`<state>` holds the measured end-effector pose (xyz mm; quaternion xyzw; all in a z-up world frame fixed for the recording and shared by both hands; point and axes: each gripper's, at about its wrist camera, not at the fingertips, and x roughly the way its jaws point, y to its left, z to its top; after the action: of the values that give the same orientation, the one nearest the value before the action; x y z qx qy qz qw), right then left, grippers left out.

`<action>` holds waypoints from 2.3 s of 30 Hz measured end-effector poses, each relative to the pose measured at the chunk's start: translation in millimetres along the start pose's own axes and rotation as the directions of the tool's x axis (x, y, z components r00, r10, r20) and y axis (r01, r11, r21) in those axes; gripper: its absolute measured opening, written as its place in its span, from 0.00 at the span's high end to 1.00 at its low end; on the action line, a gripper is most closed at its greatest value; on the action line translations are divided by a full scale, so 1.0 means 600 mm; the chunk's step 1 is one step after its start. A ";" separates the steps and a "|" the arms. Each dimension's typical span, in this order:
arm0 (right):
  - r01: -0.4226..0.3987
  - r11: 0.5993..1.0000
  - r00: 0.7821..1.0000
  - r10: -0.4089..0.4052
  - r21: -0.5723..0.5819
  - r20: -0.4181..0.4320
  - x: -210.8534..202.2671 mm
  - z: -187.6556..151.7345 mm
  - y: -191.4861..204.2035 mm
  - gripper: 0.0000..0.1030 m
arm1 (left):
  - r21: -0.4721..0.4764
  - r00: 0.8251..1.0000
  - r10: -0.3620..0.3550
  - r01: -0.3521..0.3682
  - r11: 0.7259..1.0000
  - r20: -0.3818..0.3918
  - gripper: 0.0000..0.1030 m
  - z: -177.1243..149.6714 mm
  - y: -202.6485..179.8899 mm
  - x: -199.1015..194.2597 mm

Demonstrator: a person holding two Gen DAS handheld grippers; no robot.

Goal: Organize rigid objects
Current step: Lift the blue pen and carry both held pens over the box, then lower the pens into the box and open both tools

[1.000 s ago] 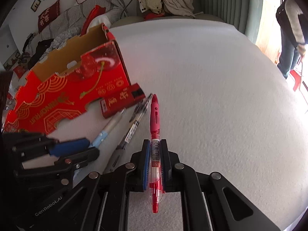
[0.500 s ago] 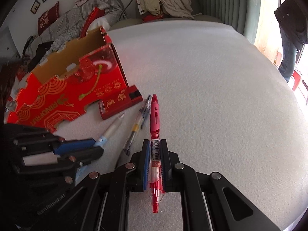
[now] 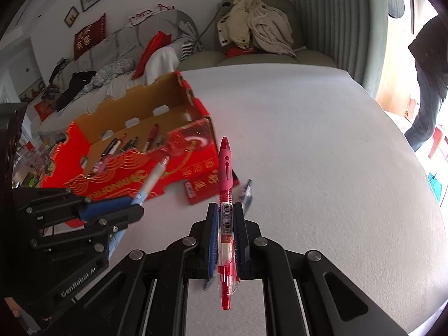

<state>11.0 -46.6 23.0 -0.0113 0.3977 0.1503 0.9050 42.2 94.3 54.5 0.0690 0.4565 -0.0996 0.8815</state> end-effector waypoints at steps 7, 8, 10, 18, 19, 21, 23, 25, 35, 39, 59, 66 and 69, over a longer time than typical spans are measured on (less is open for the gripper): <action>-0.025 0.997 0.999 0.028 -0.079 0.043 -0.017 0.031 0.057 0.90 | -0.041 0.999 -0.003 0.005 0.999 0.049 0.89 0.001 0.017 -0.038; -0.027 0.996 0.998 0.031 -0.087 0.050 -0.018 0.036 0.063 0.90 | -0.043 0.998 -0.005 0.007 0.999 0.057 0.89 0.004 0.010 -0.042; -0.031 0.995 0.997 0.038 -0.097 0.063 -0.022 0.045 0.072 0.90 | -0.049 0.997 -0.011 0.015 0.999 0.076 0.89 0.007 0.004 -0.056; -0.031 0.992 0.994 0.044 -0.123 0.102 -0.038 0.070 0.093 0.90 | -0.094 0.991 0.015 -0.003 0.996 0.131 0.91 0.023 0.030 -0.095; -0.030 0.992 0.994 0.043 -0.124 0.105 -0.038 0.073 0.095 0.90 | -0.100 0.991 0.018 -0.005 0.995 0.133 0.91 0.023 0.035 -0.097; -0.033 0.991 0.993 0.047 -0.127 0.108 -0.041 0.077 0.093 0.90 | -0.120 0.989 0.025 -0.008 0.993 0.143 0.91 0.022 0.048 -0.103; -0.035 0.991 0.992 0.050 -0.131 0.113 -0.042 0.082 0.099 0.90 | -0.137 0.988 0.033 -0.012 0.990 0.152 0.90 0.022 0.060 -0.107; -0.040 0.990 0.992 0.056 -0.137 0.116 -0.043 0.084 0.106 0.90 | -0.157 0.986 0.038 -0.012 0.987 0.162 0.91 0.021 0.072 -0.113; -0.088 0.980 0.986 0.110 -0.179 0.121 -0.035 0.100 0.151 0.90 | -0.250 0.978 0.083 -0.033 0.968 0.192 0.91 0.011 0.134 -0.134; -0.091 0.976 0.987 0.115 -0.197 0.116 -0.026 0.107 0.166 0.90 | -0.270 0.975 0.095 -0.038 0.962 0.199 0.90 0.009 0.151 -0.140; -0.082 0.957 0.989 0.112 -0.279 0.094 0.011 0.132 0.233 0.90 | -0.339 0.976 0.128 -0.062 0.939 0.176 0.91 0.006 0.216 -0.121; -0.097 0.954 0.991 0.119 -0.284 0.064 0.035 0.139 0.247 0.90 | -0.351 0.981 0.128 -0.070 0.934 0.145 0.91 0.006 0.231 -0.099; -0.095 0.952 0.992 0.114 -0.291 0.052 0.046 0.141 0.252 0.90 | -0.354 0.984 0.125 -0.074 0.932 0.123 0.91 0.009 0.237 -0.084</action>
<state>46.8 117.0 75.9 -0.1165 0.3407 0.2545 0.8976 51.9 237.0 103.2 -0.0722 0.3980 0.0226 0.9142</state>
